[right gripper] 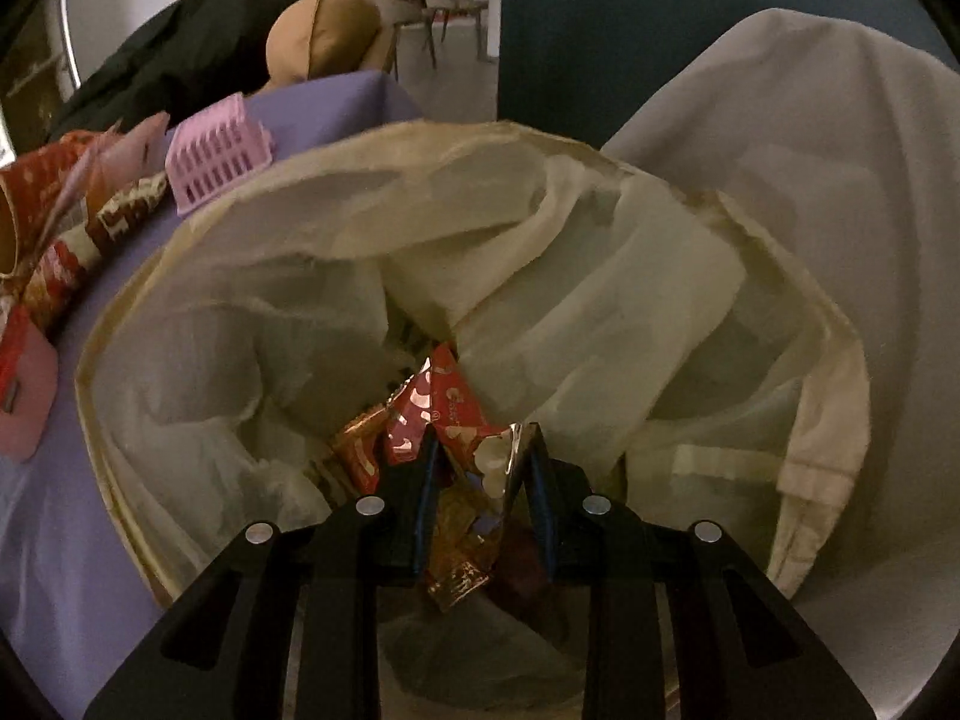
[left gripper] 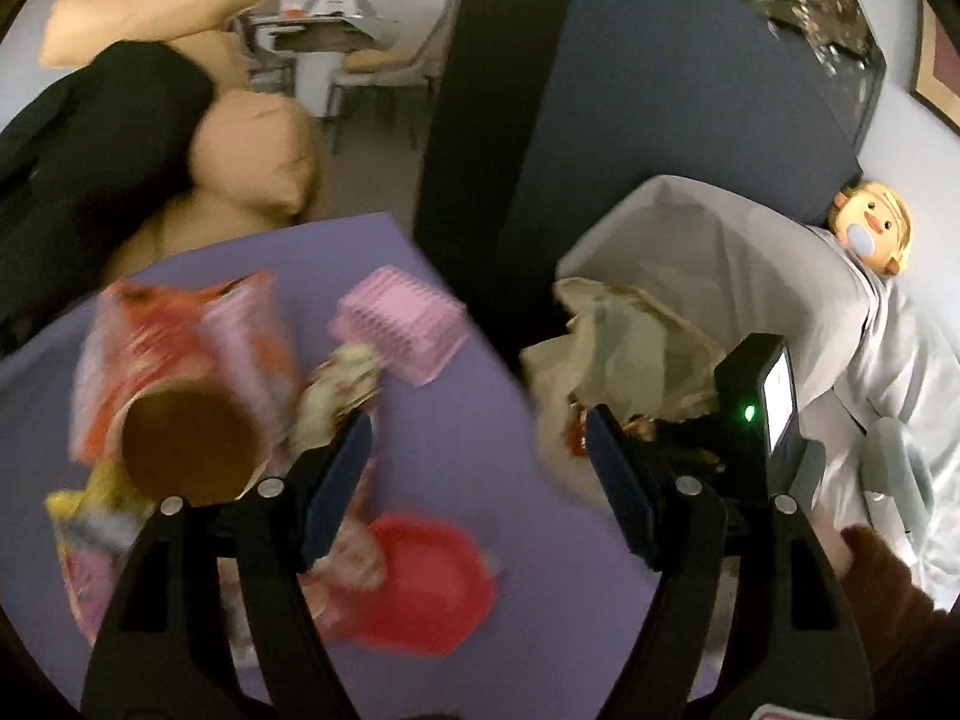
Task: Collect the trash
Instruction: 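Return both tools to the table and close the right tool on the red cup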
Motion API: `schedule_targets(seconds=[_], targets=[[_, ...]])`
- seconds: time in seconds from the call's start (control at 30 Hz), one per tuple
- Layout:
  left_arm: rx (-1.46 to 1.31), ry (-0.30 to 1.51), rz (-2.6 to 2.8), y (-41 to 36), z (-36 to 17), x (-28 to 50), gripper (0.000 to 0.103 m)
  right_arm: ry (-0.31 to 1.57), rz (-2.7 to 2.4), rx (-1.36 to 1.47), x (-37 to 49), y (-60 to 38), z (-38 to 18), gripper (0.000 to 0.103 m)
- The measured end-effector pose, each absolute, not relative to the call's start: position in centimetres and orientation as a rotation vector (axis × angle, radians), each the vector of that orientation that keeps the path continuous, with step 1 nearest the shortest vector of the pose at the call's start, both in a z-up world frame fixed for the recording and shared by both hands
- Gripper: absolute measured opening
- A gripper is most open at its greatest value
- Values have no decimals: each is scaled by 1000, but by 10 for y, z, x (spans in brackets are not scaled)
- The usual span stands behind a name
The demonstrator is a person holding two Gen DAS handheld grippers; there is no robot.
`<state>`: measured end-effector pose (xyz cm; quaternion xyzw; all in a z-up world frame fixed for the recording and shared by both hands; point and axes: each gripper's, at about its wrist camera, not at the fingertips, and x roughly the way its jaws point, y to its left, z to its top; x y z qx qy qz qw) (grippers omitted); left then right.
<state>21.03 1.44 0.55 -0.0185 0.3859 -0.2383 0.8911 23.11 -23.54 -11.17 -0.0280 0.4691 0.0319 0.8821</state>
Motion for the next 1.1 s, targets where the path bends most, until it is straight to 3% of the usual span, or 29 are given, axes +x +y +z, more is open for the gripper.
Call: schedule_targets(seconds=[0.03,0.1,0.13,0.47,0.63,1.1], targets=[[-47,799,-487,21,4,207,70,974,63,-50,229,-236,-110,29],[-65,790,-464,41,3,200,70,947,60,-21,227,-236,-103,50],[-71,779,-446,52,2,196,70,937,61,-10,227,-237,-100,52],[-109,719,-235,150,-12,171,70,772,12,39,192,-230,-28,53],[-125,736,-178,187,-24,160,70,699,115,-16,180,-190,2,59],[-249,793,-190,240,-48,144,70,748,289,-121,176,-86,1,59]])
